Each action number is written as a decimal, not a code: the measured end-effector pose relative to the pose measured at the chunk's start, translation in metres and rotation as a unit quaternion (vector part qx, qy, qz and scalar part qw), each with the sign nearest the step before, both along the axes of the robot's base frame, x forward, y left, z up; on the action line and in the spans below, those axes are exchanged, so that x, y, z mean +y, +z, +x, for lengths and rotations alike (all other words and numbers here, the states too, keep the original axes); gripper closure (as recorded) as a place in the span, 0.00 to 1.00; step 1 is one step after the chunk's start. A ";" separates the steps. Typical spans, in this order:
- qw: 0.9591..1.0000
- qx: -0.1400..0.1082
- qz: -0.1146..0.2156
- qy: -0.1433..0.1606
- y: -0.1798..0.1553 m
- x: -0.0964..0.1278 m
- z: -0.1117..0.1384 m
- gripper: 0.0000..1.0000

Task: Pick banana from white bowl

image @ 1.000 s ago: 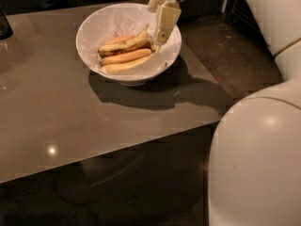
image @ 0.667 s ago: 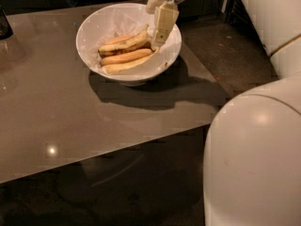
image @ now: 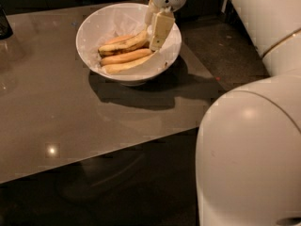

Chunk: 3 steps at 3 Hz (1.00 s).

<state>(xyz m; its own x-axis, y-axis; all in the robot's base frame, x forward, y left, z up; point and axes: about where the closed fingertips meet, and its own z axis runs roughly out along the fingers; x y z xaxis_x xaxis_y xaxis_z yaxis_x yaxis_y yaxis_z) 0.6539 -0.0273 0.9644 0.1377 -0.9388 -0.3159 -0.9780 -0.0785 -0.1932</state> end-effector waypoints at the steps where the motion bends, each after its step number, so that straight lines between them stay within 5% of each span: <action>1: 1.000 0.008 -0.005 -0.008 -0.008 -0.003 0.002 0.45; 3: 1.000 0.020 -0.016 -0.011 -0.019 -0.003 0.000 0.46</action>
Offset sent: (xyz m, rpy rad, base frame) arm -0.0251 -0.0245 -0.0192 -0.0917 0.1334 -0.0109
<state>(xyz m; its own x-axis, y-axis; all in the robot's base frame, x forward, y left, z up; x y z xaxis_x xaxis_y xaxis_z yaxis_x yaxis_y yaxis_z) 0.6537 -0.0303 0.9450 0.1042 -0.9511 -0.2908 -0.9866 -0.0618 -0.1513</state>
